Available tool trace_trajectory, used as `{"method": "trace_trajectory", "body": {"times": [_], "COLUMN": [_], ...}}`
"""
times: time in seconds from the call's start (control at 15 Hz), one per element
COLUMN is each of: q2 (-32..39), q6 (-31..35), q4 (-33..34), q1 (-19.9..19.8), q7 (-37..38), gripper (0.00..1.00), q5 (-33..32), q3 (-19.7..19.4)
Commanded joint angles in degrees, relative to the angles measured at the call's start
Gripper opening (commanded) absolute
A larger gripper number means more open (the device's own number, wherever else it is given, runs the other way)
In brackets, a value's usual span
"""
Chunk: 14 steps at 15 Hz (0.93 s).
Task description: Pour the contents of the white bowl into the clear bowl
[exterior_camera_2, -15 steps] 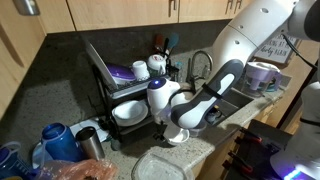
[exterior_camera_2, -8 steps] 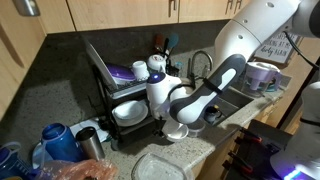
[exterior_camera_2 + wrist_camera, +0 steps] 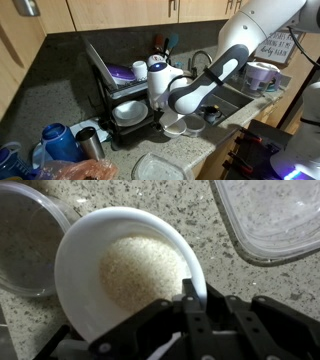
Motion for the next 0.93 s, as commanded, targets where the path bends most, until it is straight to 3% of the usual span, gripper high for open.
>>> {"method": "trace_trajectory", "body": {"times": [0.0, 0.47, 0.87], "q2": [-3.76, -8.41, -12.08], "q6": [-0.31, 2.66, 5.83], "q4": [-2.08, -6.91, -10.50], "q1": [-2.66, -6.93, -10.46], "q7": [-0.94, -2.80, -9.10], "gripper": [0.03, 0.03, 0.03], "q5": [4.75, 13.83, 23.39], "q3": [1.76, 2.27, 2.66]}}
